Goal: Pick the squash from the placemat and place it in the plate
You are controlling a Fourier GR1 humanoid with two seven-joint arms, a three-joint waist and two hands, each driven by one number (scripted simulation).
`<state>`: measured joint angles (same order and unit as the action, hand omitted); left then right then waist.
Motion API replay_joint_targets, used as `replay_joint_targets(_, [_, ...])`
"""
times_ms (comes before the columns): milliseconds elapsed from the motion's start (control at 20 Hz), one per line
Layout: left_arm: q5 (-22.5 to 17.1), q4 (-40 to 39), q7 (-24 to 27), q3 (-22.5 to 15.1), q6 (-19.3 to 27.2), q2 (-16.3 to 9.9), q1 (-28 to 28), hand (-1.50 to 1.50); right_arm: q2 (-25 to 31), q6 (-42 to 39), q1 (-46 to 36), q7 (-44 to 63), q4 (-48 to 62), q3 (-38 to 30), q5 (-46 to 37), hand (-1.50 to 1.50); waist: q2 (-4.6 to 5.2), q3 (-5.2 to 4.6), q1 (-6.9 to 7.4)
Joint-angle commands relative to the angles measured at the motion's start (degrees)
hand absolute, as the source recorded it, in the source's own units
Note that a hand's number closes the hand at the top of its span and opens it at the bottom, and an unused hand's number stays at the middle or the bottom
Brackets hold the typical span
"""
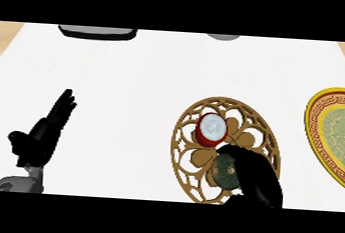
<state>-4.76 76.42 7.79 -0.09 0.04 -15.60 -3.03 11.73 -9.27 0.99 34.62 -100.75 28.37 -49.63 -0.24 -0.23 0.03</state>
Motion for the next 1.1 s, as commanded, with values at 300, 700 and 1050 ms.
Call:
replay_joint_targets(300, [1.7,4.6,-4.0,0.5,-0.2,2.0,0.9,0.00,-2.4,2.8,-2.9,-8.3,6.7,-1.6,-3.0,1.50,0.20,0.25,0.11])
replay_joint_targets(700, [1.1,0.8,0.2,4.0,1.2,1.4,3.4,0.00,13.4,12.7,12.9,-9.3,-2.4,-22.0,-0.4,1.50,-0.47,0.42,-6.72])
replay_joint_targets(1050, [0.2,1.3,0.7,6.3,1.0,-0.2,6.3,0.00,22.6,16.6,24.3,-19.4,0.3,-46.8,15.9,1.50,-1.22,0.39,-8.57])
